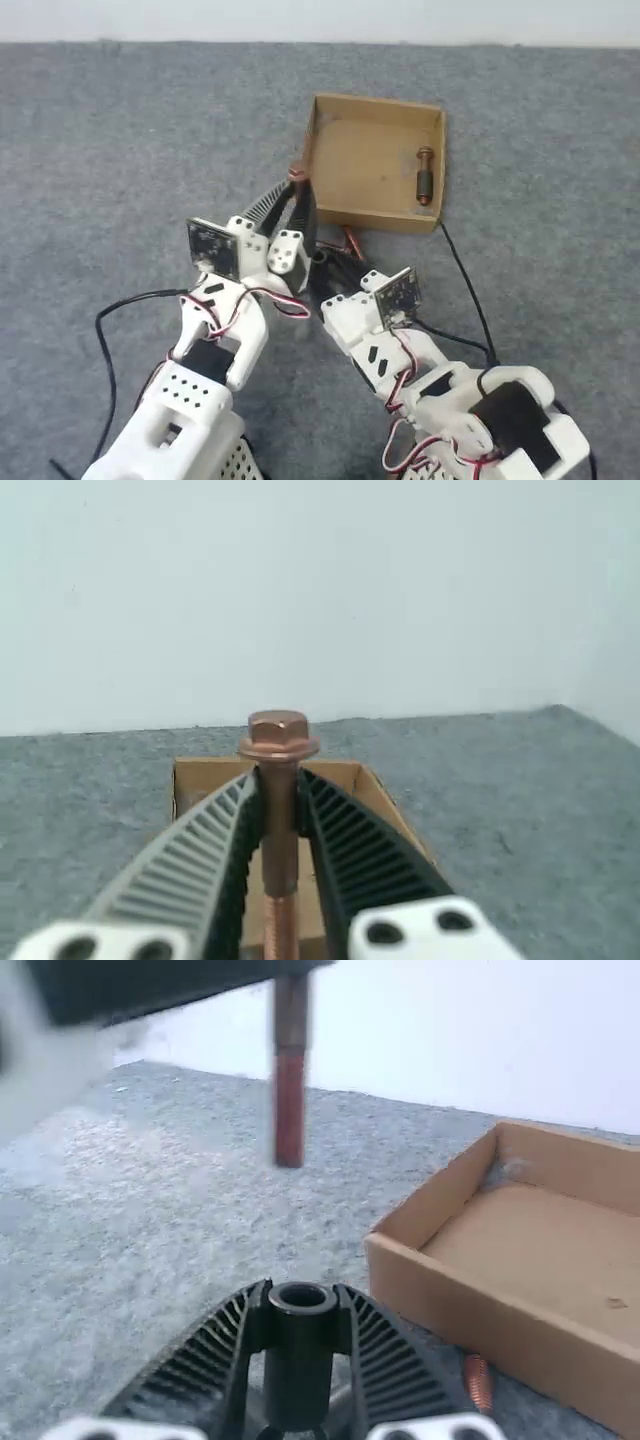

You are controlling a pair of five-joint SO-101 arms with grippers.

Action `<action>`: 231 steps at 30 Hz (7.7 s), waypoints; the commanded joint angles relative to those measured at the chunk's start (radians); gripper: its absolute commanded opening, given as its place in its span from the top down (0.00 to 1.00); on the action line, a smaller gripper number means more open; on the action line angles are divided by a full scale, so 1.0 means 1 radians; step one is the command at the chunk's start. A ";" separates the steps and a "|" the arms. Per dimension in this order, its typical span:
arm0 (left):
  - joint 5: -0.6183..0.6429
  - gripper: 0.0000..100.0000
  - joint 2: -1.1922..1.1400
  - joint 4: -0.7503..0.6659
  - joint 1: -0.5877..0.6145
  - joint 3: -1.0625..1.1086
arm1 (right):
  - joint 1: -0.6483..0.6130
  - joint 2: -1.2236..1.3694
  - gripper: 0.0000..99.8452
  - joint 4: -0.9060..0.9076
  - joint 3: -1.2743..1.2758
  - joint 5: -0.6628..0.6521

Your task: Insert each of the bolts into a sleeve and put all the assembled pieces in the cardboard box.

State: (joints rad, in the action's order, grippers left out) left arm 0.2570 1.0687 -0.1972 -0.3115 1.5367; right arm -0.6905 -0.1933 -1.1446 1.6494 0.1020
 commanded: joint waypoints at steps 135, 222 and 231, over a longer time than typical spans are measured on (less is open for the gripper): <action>0.161 0.99 0.253 0.387 -0.074 0.154 | 0.058 -0.010 0.99 -0.068 0.018 -0.043; 0.031 0.99 0.252 0.078 -0.071 0.154 | -0.015 -0.018 0.99 0.067 0.018 -0.025; 0.095 0.99 0.072 0.112 -0.044 0.024 | -0.015 -0.018 0.99 0.070 0.018 -0.025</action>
State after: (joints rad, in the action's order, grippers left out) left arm 0.2816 1.2804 -0.0790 -0.3698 1.6901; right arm -0.6997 -0.1933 -1.0787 1.6494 0.0713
